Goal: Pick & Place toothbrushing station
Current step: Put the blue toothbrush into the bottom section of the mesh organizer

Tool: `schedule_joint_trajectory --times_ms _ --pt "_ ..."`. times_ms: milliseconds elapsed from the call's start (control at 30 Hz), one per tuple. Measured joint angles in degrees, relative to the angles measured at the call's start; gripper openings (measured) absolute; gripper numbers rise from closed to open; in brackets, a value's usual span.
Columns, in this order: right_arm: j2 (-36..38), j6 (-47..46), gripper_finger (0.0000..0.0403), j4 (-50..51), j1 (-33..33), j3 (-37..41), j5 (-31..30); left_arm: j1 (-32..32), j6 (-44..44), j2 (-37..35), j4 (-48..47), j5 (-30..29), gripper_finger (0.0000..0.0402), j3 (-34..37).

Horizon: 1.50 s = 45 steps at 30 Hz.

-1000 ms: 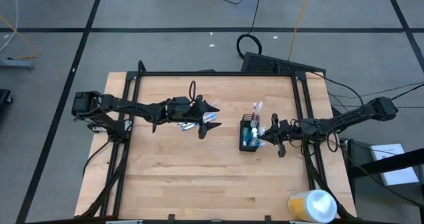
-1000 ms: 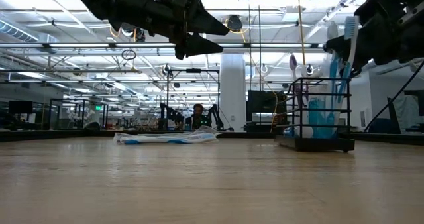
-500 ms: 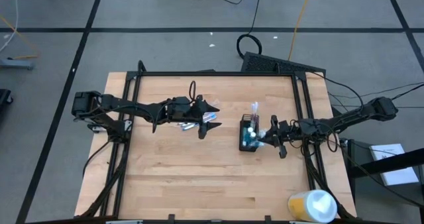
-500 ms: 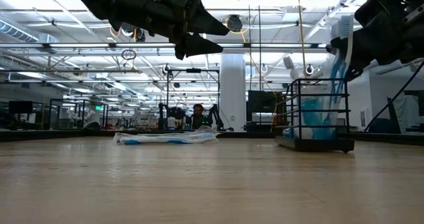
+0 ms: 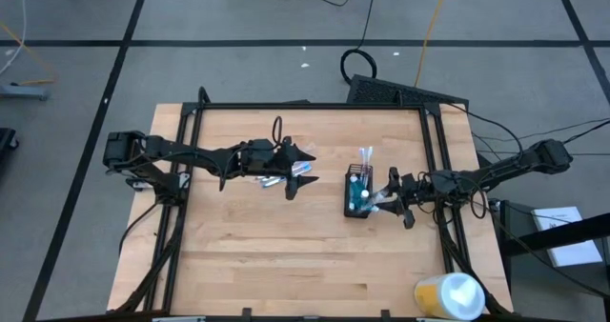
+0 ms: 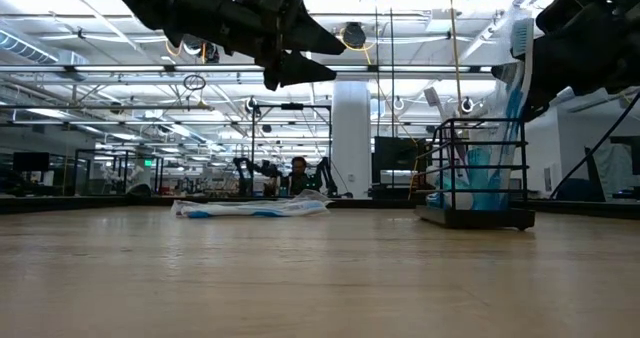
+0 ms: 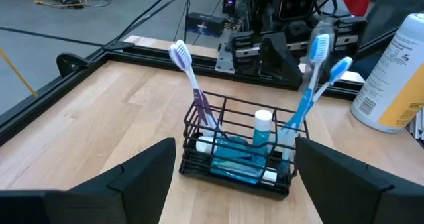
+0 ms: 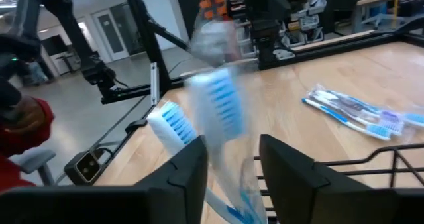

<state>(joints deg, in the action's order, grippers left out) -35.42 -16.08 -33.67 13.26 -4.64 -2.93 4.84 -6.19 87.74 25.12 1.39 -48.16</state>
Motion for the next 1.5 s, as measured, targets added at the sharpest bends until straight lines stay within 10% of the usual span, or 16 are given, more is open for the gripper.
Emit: schedule_joint_trajectory --times_ms 1500 --pt "0.02 -4.28 0.0245 5.51 -0.04 -0.12 -4.58 -0.01 -0.05 0.02 -0.09 -0.01 0.031 0.0"
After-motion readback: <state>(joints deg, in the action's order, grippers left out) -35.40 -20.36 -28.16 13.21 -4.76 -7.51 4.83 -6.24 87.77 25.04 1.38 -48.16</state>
